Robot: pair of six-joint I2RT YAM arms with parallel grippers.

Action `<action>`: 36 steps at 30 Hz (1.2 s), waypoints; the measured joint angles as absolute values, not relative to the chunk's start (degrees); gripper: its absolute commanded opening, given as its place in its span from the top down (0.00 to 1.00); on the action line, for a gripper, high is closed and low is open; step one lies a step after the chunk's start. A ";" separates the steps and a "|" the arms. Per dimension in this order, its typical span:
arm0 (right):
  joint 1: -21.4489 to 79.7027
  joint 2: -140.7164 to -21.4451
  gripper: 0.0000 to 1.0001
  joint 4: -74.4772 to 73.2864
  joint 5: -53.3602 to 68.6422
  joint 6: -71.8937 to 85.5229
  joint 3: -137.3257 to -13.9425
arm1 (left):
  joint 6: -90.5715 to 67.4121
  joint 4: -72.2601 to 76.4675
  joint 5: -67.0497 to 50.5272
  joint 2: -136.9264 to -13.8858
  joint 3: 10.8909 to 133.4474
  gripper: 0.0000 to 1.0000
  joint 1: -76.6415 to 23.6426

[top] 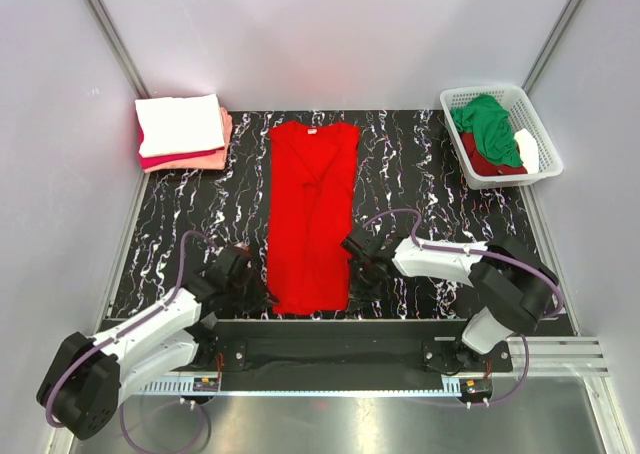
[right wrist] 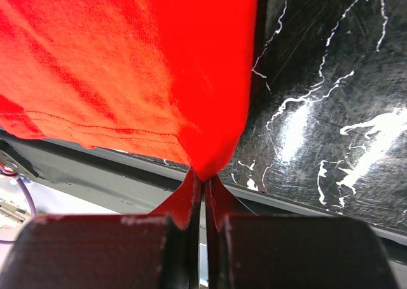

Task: Fold and stack the t-shirts
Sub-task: Fold the tshirt

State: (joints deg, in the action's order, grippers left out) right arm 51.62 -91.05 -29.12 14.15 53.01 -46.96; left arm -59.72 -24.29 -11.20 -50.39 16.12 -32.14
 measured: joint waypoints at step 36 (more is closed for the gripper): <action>38.24 -84.23 1.00 -45.23 5.54 40.99 -70.28 | -49.69 -40.38 -11.11 -70.89 54.78 1.00 -28.47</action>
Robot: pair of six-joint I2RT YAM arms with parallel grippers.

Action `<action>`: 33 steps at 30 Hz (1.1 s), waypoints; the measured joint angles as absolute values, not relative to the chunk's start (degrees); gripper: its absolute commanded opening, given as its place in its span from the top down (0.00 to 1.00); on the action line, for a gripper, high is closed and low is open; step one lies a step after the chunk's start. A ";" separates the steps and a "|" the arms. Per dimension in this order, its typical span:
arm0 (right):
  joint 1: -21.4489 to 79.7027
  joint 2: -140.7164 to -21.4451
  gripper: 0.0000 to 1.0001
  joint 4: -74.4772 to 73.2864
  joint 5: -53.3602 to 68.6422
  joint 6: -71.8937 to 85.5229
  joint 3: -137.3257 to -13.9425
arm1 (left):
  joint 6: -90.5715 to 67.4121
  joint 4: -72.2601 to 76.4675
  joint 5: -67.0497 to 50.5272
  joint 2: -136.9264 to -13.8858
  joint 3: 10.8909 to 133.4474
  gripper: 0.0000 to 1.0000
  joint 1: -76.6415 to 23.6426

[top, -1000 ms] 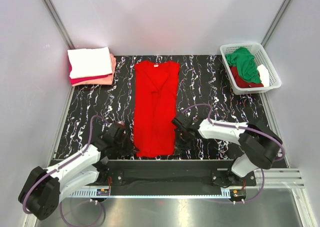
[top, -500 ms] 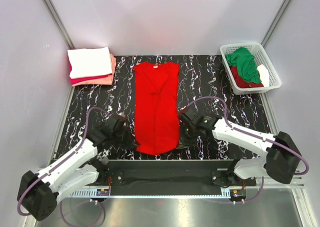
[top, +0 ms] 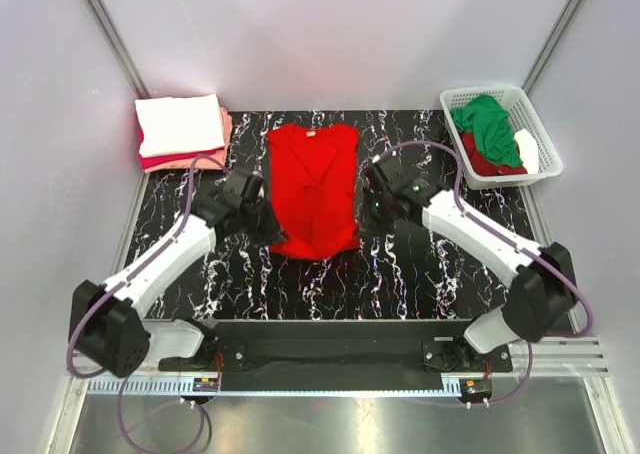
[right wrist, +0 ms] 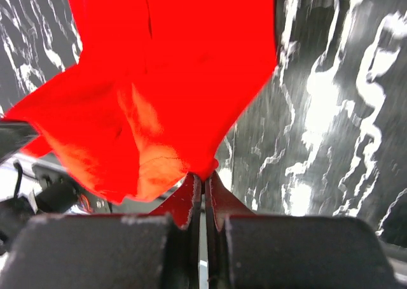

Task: Fold and stack the t-shirts
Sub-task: Fold the tshirt

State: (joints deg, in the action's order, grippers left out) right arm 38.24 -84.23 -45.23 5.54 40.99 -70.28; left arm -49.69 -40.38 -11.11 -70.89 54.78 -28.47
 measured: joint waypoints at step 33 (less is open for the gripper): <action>22.90 -129.91 0.48 -48.71 12.43 27.40 -115.81 | -33.98 -43.44 -17.54 -113.97 92.47 0.76 -10.24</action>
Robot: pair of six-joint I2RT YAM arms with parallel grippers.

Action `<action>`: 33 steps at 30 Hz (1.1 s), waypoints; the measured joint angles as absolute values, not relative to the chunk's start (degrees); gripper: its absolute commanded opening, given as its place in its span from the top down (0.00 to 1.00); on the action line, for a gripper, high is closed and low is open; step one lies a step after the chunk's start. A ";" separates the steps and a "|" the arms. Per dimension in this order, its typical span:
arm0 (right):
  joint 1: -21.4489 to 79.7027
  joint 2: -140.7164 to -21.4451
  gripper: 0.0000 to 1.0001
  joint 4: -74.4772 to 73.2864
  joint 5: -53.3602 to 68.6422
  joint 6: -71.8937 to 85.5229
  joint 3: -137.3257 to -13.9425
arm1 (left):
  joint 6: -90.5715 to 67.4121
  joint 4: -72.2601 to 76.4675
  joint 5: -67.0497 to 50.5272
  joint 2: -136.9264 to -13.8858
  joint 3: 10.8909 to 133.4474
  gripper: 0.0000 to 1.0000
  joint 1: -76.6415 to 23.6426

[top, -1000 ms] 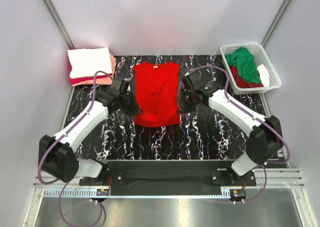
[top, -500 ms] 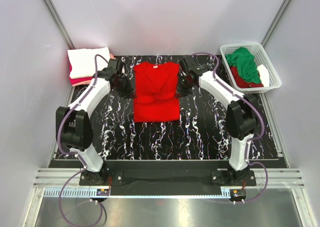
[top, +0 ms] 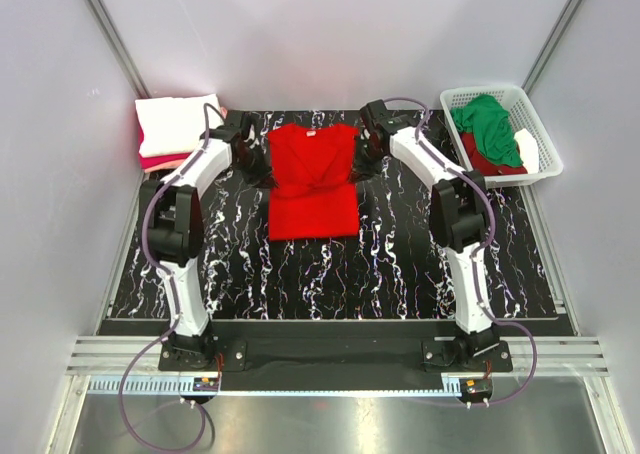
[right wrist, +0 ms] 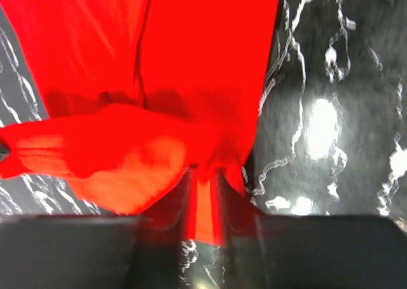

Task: Fold and stack the t-shirts
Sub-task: Fold the tshirt

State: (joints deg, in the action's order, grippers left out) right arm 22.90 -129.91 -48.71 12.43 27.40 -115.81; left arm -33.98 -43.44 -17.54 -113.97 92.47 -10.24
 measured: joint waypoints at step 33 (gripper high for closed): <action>17.26 -99.50 0.20 -5.82 31.62 34.94 -56.99 | -31.55 -39.09 -12.91 -110.10 86.94 0.57 -17.43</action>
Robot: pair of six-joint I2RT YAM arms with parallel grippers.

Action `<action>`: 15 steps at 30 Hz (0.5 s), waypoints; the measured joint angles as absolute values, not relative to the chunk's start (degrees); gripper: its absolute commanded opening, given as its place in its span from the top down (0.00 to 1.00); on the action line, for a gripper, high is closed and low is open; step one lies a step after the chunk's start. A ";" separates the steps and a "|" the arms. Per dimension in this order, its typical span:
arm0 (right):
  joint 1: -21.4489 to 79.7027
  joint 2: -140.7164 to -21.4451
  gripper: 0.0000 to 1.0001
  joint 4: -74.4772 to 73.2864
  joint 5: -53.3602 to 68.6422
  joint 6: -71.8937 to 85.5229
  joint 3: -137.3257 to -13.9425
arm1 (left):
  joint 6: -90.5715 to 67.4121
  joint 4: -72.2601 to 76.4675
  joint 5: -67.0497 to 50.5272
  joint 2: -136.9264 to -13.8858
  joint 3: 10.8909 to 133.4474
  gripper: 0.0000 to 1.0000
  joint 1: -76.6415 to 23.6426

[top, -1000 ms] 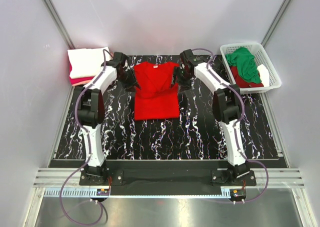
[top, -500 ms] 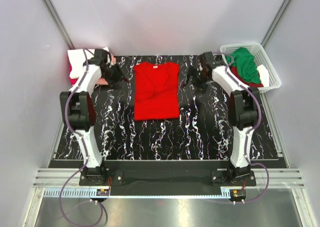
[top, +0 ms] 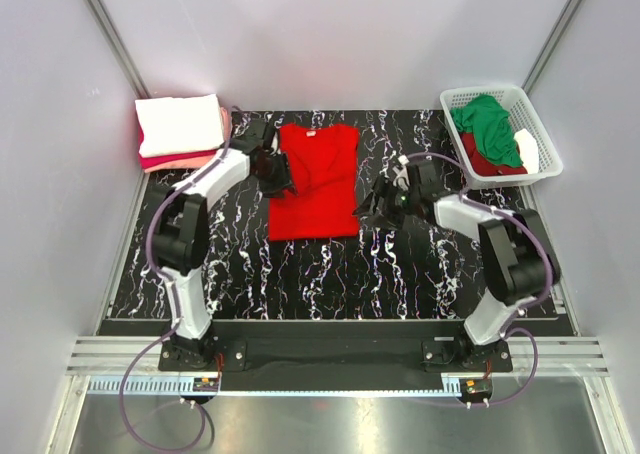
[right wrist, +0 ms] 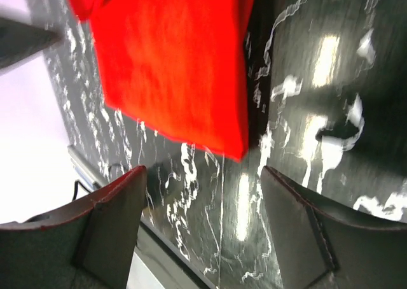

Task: Fold and stack the t-shirts
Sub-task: Fold the tshirt

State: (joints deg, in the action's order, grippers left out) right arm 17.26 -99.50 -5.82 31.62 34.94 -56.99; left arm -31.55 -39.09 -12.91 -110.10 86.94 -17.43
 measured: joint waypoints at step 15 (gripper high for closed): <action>17.58 -90.08 0.19 19.14 35.18 41.08 -38.48 | -29.45 -41.63 -8.82 -126.30 100.33 0.59 -18.33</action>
